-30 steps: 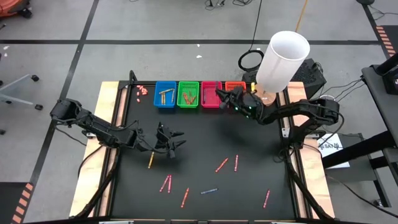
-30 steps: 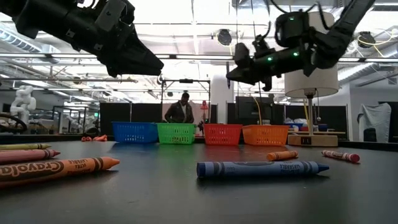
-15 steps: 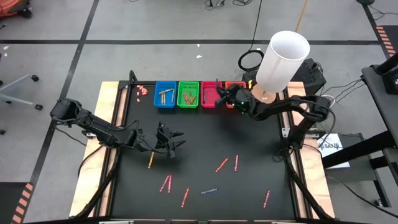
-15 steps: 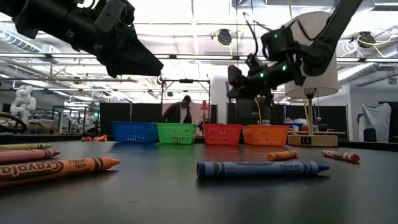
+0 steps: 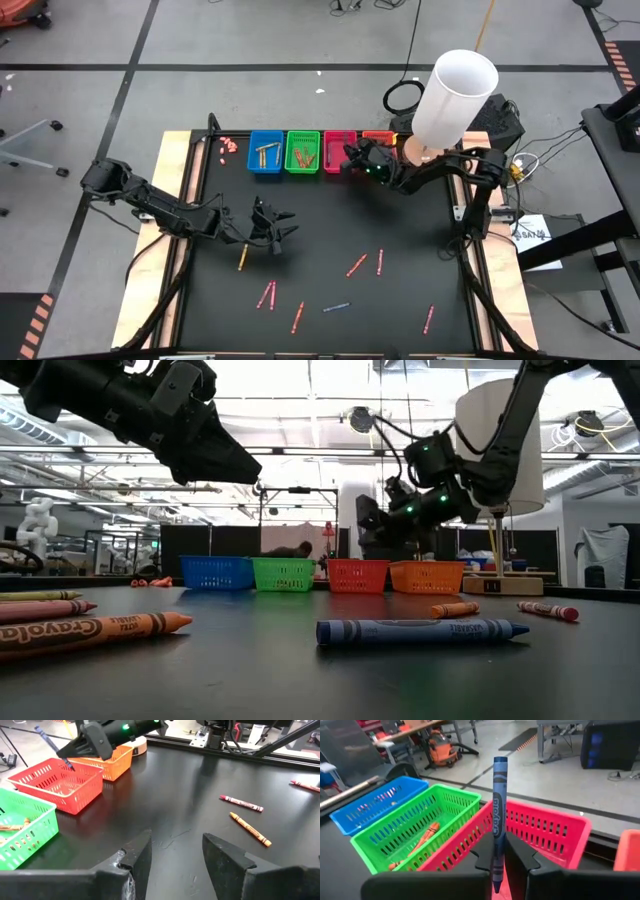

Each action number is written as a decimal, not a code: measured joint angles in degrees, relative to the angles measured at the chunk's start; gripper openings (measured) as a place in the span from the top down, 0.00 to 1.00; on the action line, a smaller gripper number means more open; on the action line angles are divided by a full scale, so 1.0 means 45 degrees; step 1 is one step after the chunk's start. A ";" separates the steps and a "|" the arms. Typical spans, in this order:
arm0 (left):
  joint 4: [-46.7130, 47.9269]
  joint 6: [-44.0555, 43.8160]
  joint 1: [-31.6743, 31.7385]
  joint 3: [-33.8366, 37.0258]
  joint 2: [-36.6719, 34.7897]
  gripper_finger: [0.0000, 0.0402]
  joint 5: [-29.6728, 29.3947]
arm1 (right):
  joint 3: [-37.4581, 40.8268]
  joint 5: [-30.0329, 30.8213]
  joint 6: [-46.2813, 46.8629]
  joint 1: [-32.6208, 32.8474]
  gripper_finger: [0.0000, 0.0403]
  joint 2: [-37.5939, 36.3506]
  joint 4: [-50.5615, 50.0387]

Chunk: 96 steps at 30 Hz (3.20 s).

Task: Sort crayons
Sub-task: Put the blue crayon into the red bin, then put the red crayon into the orange bin

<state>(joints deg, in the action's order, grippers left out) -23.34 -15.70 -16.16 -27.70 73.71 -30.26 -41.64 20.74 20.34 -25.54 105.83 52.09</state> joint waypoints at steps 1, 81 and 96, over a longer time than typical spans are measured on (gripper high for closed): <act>0.0010 0.0002 0.0004 0.0000 0.0000 0.57 0.0000 | -0.0189 -0.0002 0.0005 0.0000 0.95 0.0100 -0.0216; 0.0914 -0.1443 0.0005 0.0005 0.0010 0.57 -0.0068 | -0.1093 -0.5300 -1.1232 0.9790 0.69 -0.3490 -1.7133; 0.0865 -0.1443 0.0010 0.0005 0.0010 0.57 -0.0695 | -0.1106 -0.5880 -1.0600 0.9657 0.97 -0.3067 -1.7051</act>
<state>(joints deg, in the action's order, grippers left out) -19.44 -22.20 -16.12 -27.68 73.76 -33.39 -46.62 -5.73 -27.36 17.91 92.03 -24.64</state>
